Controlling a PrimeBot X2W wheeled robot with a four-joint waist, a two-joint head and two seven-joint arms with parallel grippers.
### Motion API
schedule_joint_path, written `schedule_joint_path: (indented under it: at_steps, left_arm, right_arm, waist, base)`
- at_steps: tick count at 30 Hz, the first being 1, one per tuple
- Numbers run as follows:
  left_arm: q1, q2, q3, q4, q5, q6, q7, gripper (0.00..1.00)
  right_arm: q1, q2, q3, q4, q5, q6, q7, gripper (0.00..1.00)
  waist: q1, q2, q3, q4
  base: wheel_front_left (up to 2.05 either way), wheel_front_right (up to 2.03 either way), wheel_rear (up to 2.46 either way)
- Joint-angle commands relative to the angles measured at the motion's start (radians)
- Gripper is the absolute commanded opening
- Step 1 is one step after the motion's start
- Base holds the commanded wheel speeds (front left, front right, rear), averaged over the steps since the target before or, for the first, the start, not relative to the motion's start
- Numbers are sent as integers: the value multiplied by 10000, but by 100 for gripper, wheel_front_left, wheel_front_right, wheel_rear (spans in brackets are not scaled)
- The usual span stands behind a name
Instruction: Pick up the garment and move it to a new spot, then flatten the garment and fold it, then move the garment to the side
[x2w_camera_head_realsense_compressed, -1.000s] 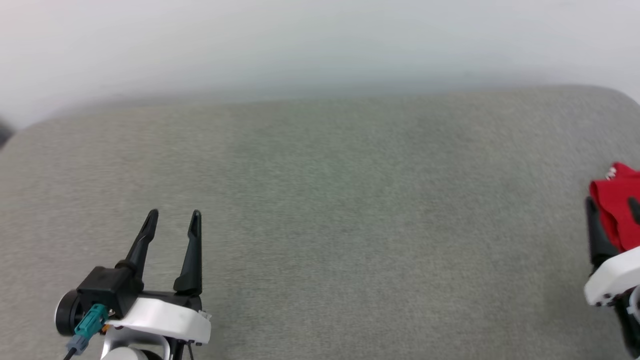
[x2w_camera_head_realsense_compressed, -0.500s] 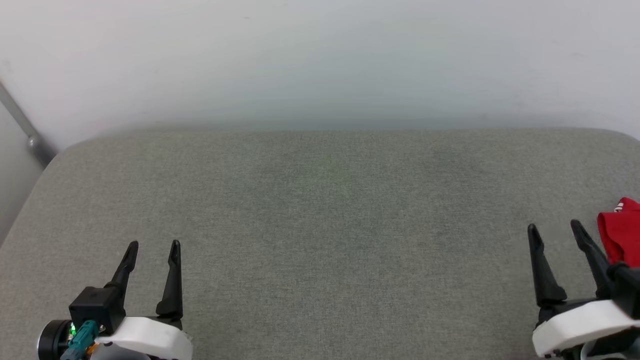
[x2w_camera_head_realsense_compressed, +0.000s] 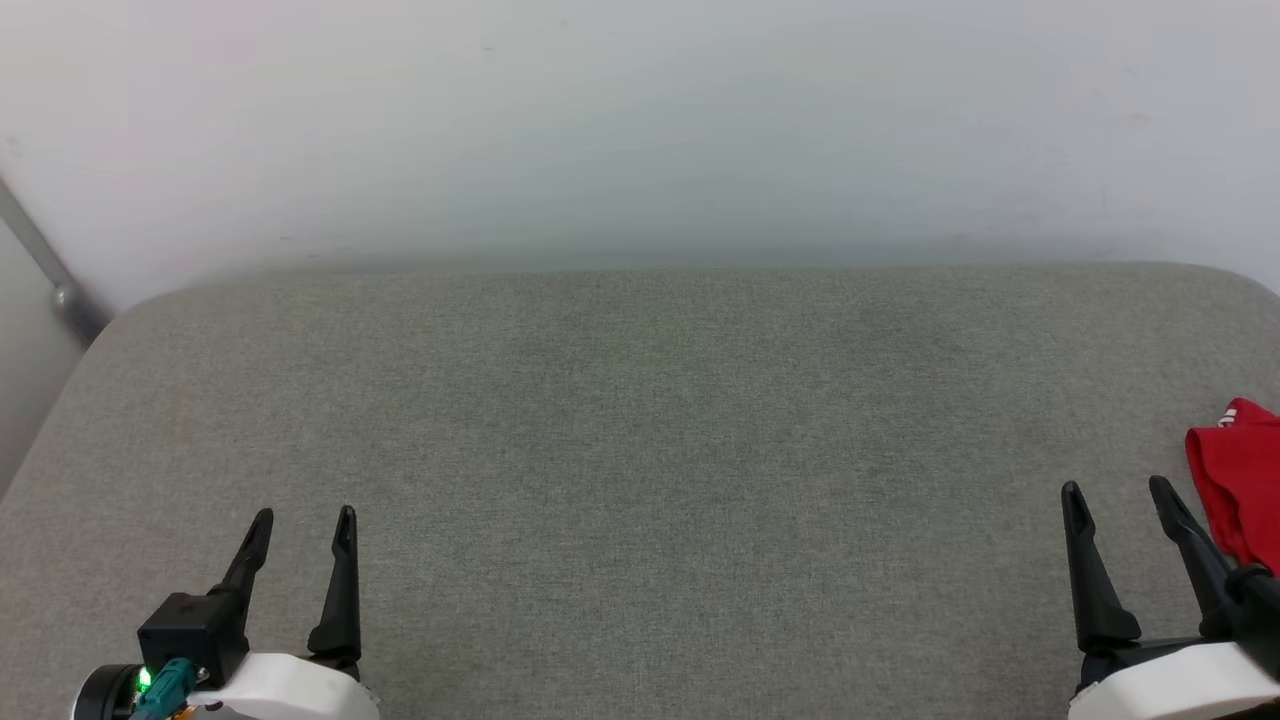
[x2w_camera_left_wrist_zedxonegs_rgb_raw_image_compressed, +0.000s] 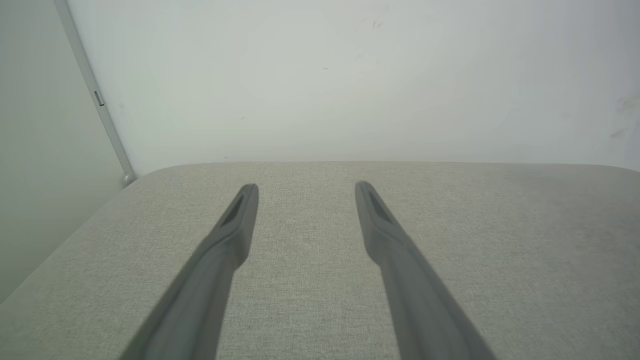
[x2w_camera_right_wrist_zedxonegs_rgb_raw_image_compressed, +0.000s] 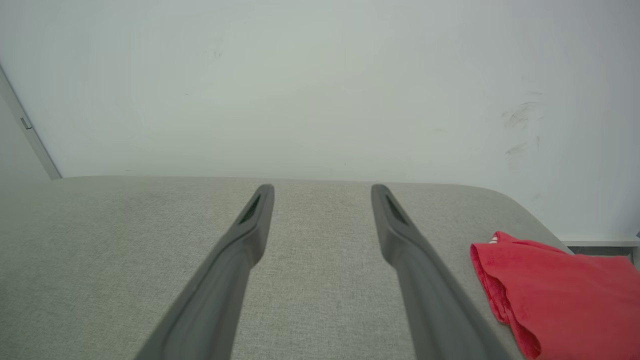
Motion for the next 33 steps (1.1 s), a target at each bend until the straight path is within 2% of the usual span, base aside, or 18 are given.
schedule_joint_path:
  at_steps: [1, 23, 24, 27, 33]
  left_arm:
    - [95, -7, -8, 44, -42, -13, -21, 100]
    - [5, 22, -68, 153, -118, -7, -64, 100]
    - [35, -1, -84, 155, -89, -10, -40, 0]
    - [134, -172, -140, 313, -148, -30, -11, 0]
    - [36, -480, 196, 409, -1072, -309, 254, 0]
  right_arm:
    - [112, 64, -13, -51, 87, -8, 29, 100]
    - [234, 87, 92, 134, 326, -8, 127, 100]
    - [147, 46, 104, 126, 330, 0, 107, 0]
    - [208, 48, 141, 371, 407, 0, 88, 0]
    - [0, 0, 191, 683, 1725, 0, 94, 0]
  waist:
    - [1, 0, -14, 17]
    - [1, 0, -32, 113]
    - [1, 0, -34, 114]
    - [1, 0, -35, 116]
    - [1, 0, -15, 107]
  base:
    - [0, 0, 0]
    - [0, 0, 0]
    - [0, 0, 0]
    - [0, 0, 0]
    - [0, 0, 0]
